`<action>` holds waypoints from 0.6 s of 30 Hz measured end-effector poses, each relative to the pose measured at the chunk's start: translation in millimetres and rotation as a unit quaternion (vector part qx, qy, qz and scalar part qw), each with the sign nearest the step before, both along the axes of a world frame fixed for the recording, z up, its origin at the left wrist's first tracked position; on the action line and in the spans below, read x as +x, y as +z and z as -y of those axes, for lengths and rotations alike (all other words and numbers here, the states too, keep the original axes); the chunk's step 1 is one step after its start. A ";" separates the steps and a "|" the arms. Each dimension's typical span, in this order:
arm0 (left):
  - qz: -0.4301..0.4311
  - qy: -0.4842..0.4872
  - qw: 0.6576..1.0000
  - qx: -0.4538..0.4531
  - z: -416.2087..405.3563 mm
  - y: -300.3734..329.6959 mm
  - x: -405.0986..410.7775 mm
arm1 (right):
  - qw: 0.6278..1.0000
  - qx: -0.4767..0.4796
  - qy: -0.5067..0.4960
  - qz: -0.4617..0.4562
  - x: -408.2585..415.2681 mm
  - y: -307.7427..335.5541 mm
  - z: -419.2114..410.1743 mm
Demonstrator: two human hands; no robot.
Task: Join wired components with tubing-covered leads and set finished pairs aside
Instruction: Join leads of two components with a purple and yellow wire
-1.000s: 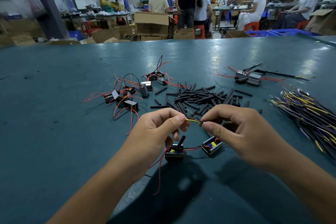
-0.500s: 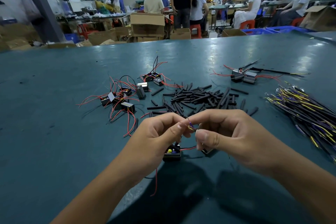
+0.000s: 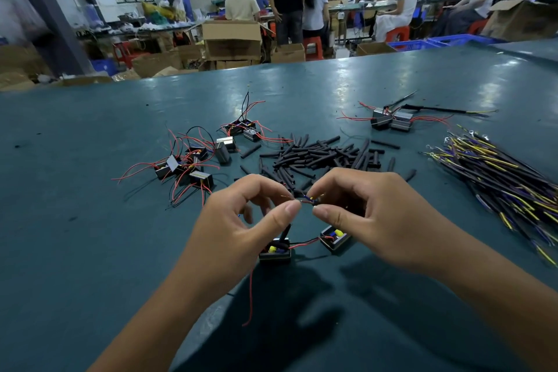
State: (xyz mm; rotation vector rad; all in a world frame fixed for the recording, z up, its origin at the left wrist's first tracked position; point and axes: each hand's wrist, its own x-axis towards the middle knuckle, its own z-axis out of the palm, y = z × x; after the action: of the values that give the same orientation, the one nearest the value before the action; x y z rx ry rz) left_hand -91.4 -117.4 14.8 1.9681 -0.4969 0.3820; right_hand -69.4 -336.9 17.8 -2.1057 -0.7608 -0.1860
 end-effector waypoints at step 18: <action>0.038 0.017 0.998 0.049 -2.8 3.1 -0.8 | 0.996 -0.057 -0.010 0.070 -1.2 3.2 -3.0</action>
State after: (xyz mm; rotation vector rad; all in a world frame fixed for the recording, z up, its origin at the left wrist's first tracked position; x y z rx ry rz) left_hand -92.2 -114.6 17.9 2.0644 -0.5400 0.4629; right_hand -70.5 -333.9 21.0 -2.2271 -0.8516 -0.3102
